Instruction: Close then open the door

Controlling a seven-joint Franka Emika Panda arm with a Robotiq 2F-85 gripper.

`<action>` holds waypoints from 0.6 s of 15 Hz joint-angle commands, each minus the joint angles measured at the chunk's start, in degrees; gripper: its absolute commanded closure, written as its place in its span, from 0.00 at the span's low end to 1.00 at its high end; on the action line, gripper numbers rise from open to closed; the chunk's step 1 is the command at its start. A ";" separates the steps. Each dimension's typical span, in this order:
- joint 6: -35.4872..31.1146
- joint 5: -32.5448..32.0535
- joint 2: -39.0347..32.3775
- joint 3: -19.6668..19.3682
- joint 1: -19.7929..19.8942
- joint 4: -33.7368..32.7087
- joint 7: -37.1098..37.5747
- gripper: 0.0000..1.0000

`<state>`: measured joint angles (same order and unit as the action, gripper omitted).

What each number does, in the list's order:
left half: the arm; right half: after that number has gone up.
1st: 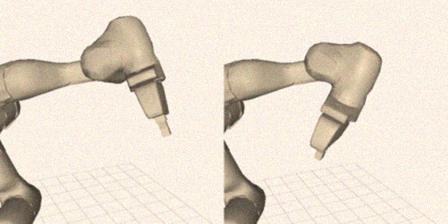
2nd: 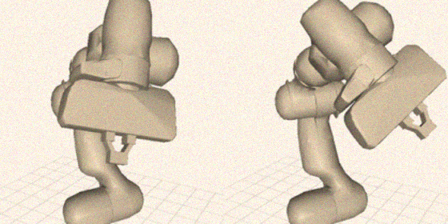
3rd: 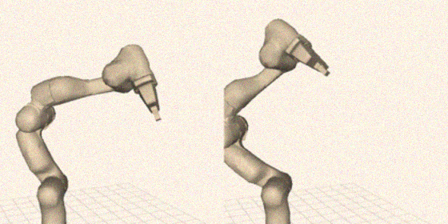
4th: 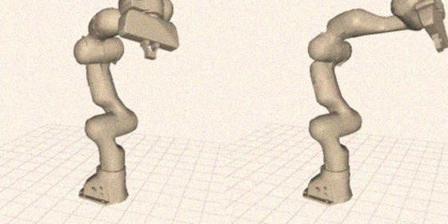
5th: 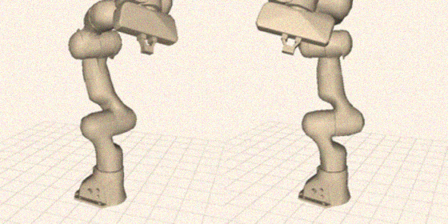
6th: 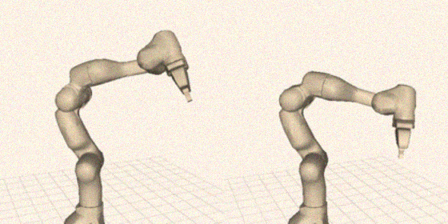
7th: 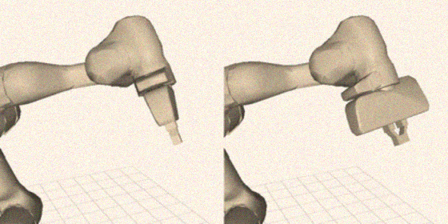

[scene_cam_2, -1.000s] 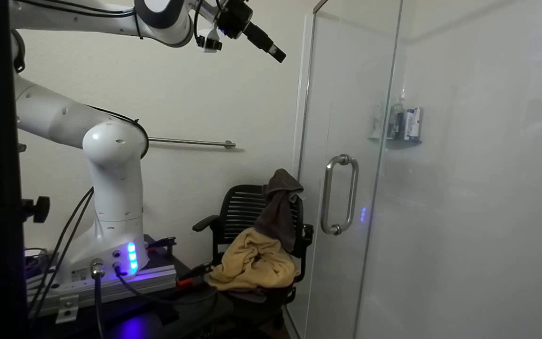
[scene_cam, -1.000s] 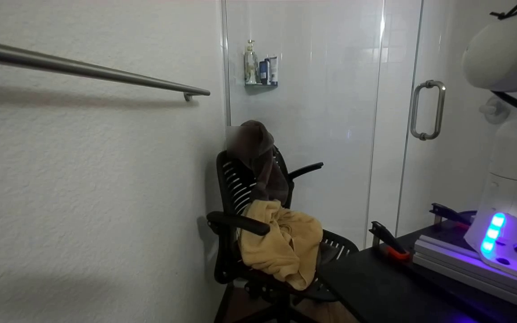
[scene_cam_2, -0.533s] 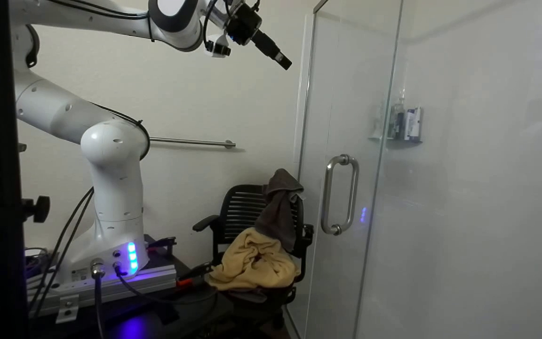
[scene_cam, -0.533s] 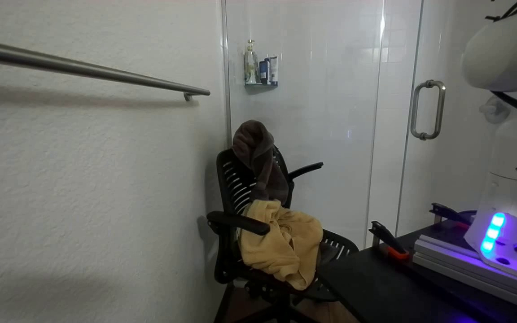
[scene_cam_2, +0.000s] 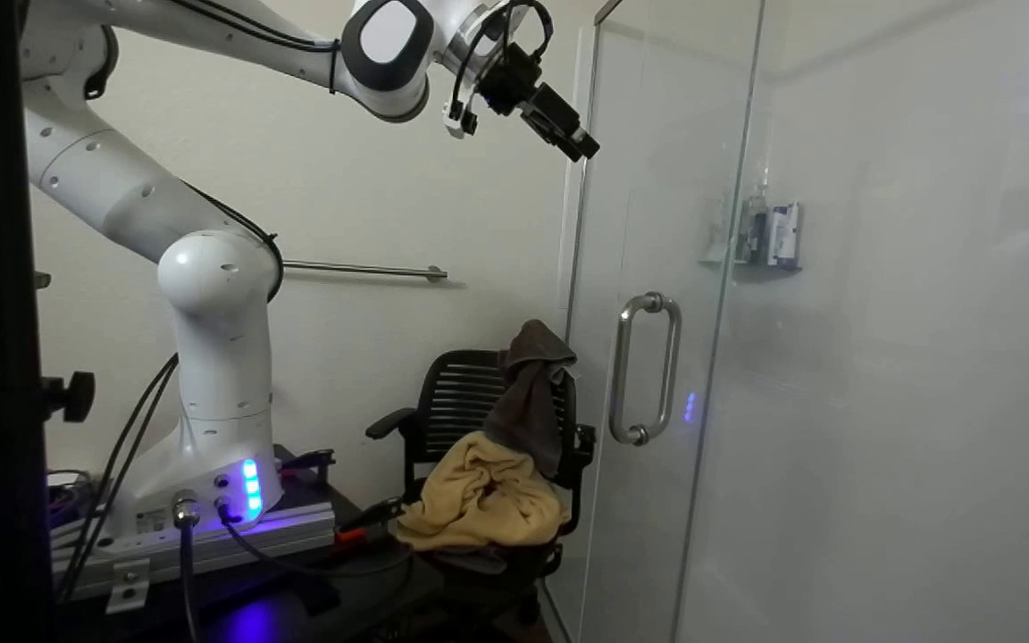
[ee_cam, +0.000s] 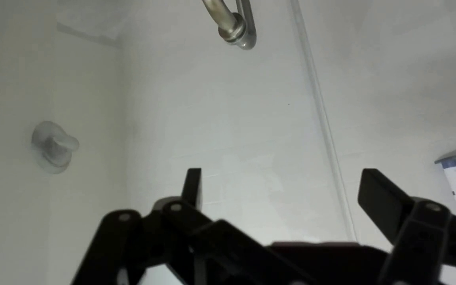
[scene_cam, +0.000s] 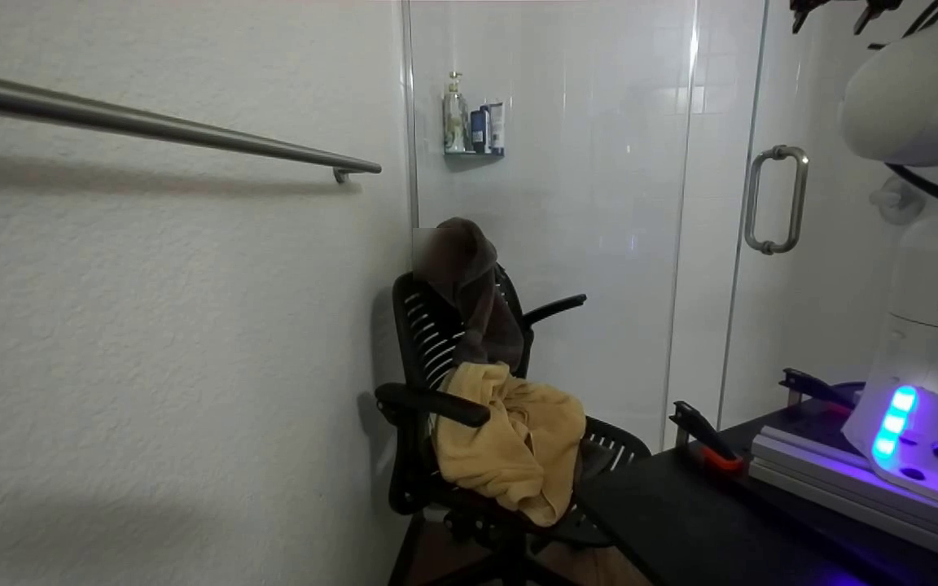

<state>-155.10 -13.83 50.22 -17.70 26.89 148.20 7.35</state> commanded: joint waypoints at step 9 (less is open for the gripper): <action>-2.06 9.01 -17.25 -2.29 -10.07 -14.52 -8.40 0.00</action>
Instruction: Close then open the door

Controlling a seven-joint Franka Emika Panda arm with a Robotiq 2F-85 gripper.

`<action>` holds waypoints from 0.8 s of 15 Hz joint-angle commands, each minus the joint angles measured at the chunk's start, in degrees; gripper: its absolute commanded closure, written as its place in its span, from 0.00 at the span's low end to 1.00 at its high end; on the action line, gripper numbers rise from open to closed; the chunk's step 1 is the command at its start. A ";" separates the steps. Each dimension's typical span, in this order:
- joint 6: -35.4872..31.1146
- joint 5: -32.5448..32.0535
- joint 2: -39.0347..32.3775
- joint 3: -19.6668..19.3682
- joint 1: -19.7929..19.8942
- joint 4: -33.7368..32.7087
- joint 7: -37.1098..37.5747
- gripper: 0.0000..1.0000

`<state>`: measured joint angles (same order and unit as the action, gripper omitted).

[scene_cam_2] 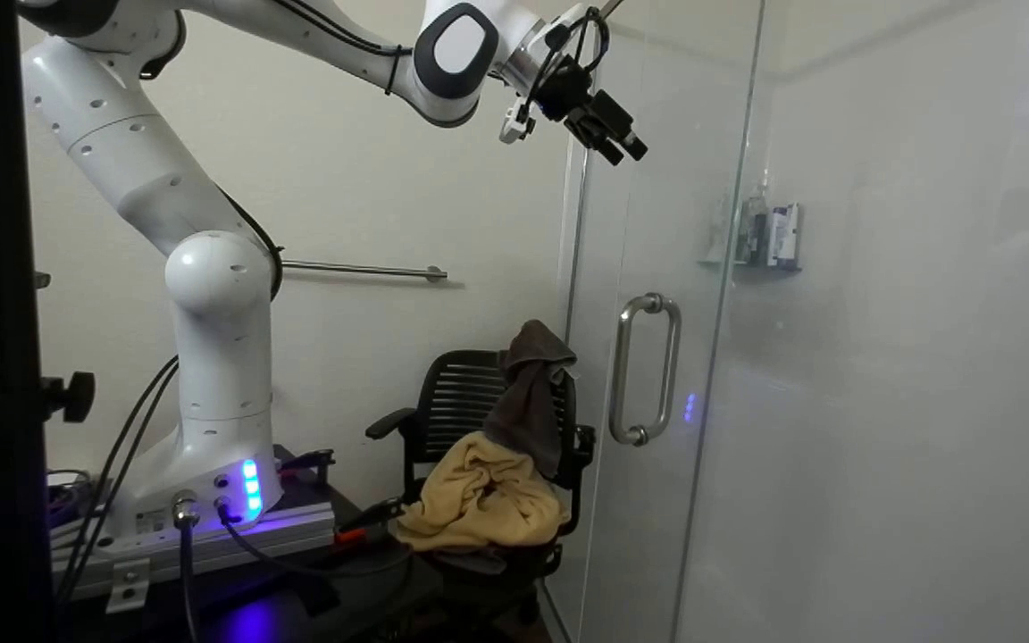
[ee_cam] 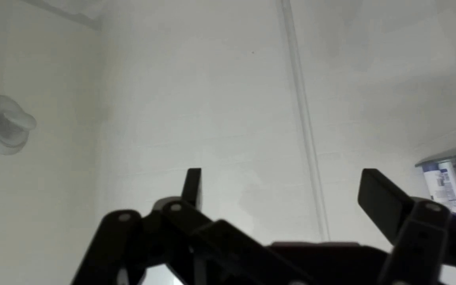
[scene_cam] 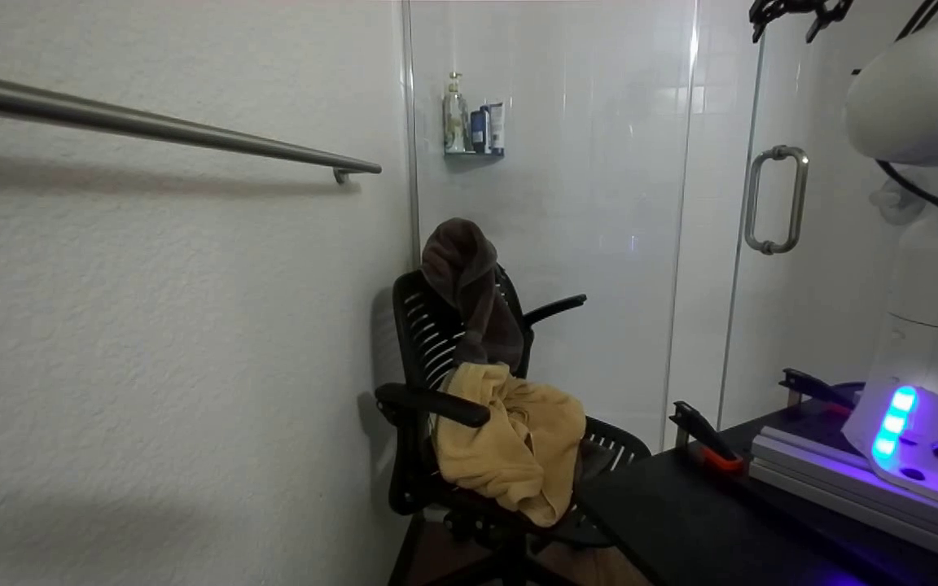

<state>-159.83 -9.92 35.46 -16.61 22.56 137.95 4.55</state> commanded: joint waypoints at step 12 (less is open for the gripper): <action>7.53 14.32 -10.65 -10.37 -12.40 -14.58 -13.55 0.00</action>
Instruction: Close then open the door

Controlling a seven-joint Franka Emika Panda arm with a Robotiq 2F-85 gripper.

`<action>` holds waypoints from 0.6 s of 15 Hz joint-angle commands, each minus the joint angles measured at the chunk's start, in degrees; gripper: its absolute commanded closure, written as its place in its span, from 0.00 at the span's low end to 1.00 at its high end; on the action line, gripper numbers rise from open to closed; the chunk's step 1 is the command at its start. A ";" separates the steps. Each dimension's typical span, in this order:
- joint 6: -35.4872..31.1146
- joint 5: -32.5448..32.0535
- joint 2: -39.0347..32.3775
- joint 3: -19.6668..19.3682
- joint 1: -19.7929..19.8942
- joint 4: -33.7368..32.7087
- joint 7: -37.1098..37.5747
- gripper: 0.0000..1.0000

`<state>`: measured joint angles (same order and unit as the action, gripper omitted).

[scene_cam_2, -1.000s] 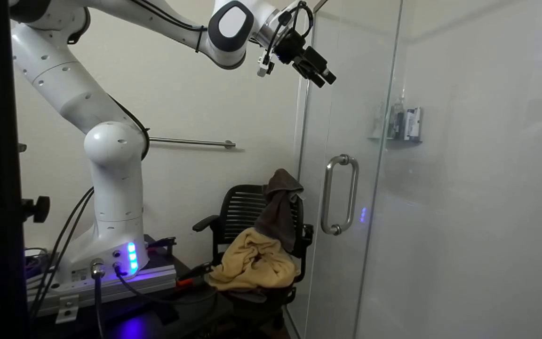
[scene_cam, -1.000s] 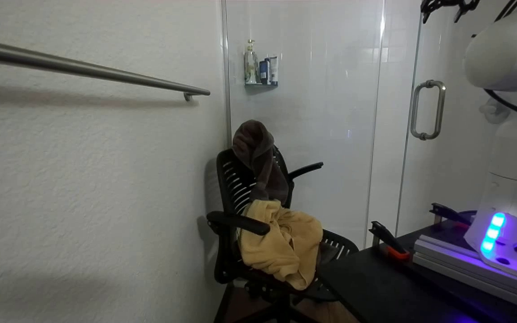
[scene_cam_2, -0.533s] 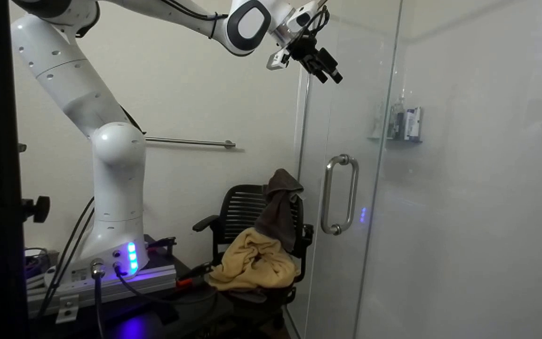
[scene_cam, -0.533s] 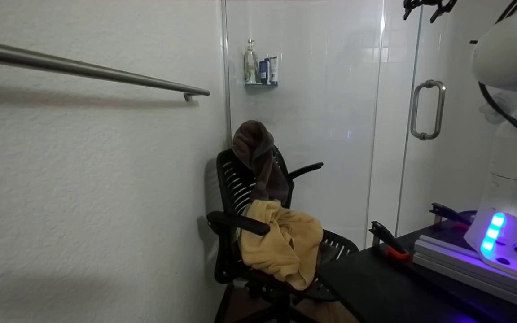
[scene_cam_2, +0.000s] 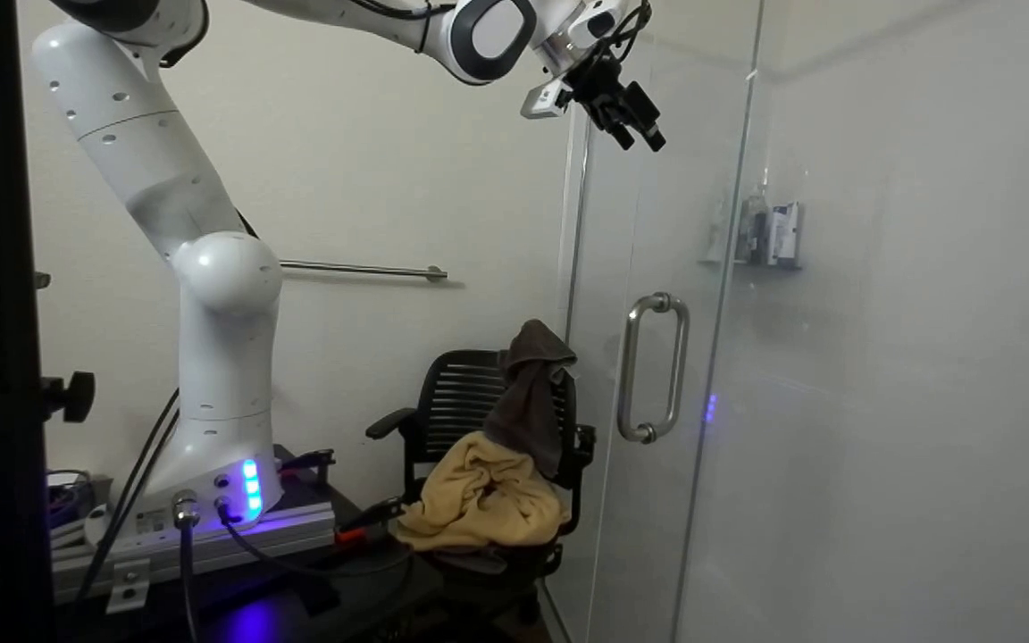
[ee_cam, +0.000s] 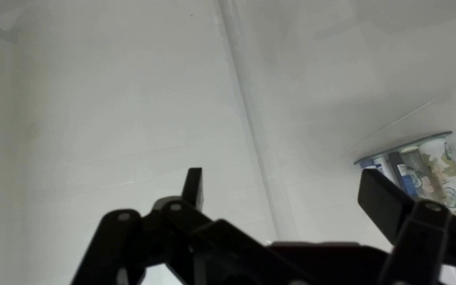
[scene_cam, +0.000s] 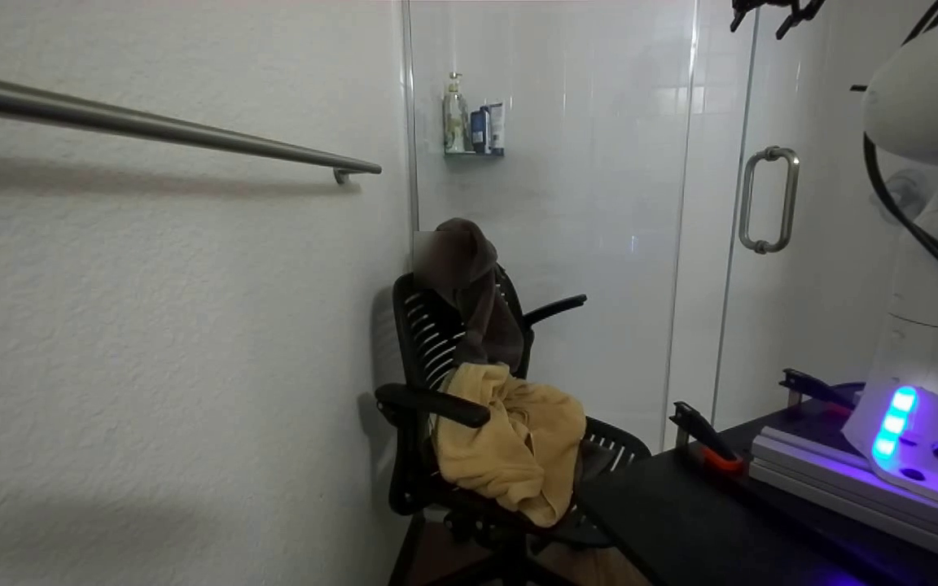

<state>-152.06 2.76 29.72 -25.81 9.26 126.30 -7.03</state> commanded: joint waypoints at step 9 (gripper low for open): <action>0.70 6.84 -13.28 -4.13 1.71 -5.11 -2.67 0.00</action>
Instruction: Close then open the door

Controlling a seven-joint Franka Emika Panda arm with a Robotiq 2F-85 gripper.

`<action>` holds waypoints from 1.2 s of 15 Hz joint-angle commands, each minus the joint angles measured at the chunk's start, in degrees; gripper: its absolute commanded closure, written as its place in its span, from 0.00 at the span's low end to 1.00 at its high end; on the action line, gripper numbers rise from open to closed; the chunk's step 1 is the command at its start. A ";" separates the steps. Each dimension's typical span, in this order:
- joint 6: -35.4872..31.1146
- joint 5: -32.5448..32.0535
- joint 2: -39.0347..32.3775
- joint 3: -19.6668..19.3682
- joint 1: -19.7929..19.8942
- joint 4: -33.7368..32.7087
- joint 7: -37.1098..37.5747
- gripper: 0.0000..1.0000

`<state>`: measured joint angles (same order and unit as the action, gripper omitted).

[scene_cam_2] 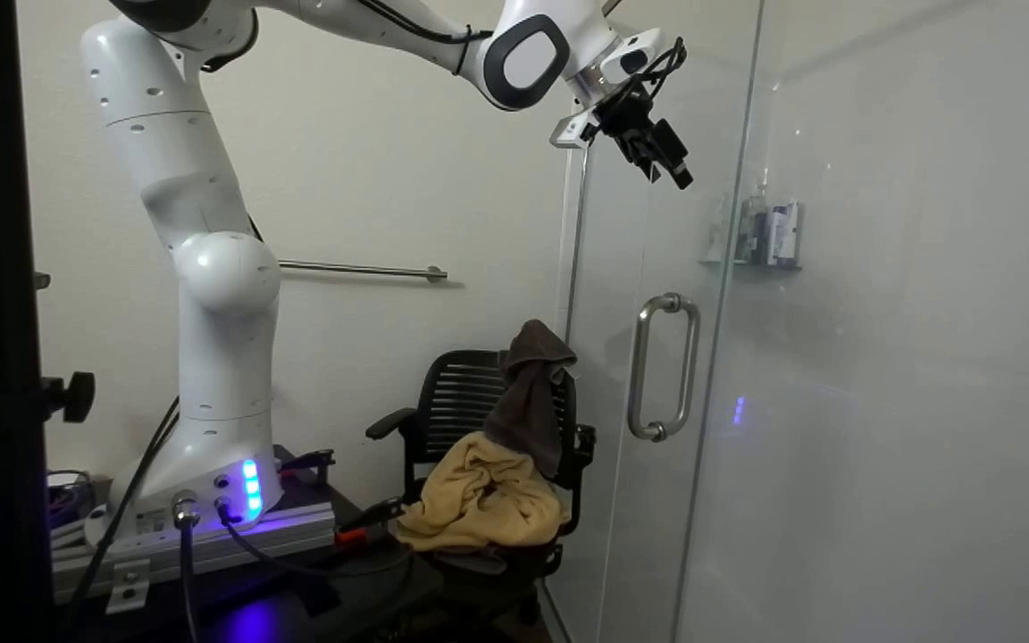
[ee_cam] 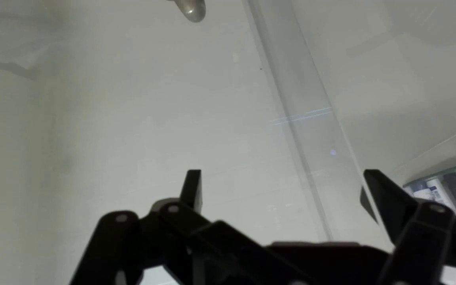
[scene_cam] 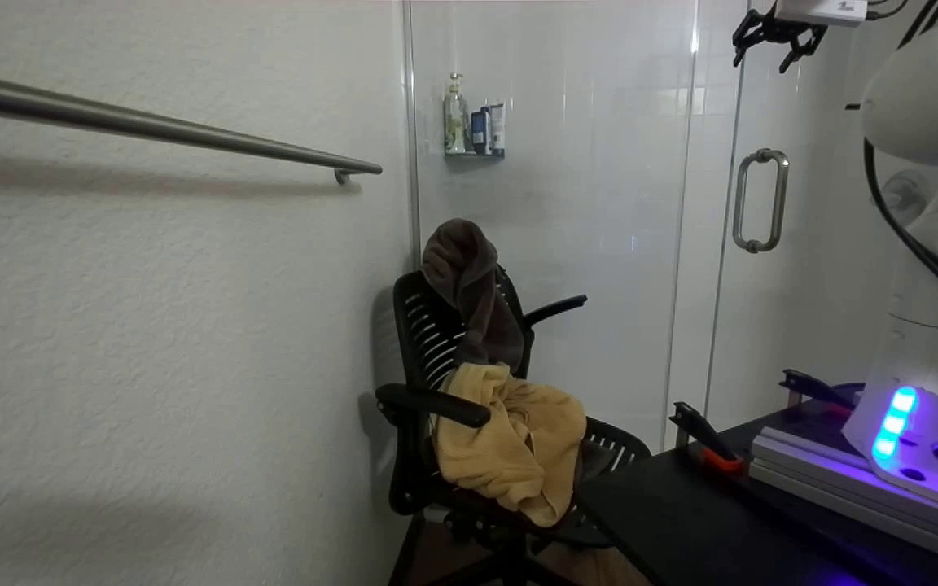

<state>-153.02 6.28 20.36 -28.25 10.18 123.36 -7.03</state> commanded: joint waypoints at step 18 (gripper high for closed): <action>-0.93 -14.65 -6.68 4.52 10.13 -2.52 -0.79 0.00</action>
<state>-150.78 -4.46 15.49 -25.78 16.42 120.33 -11.60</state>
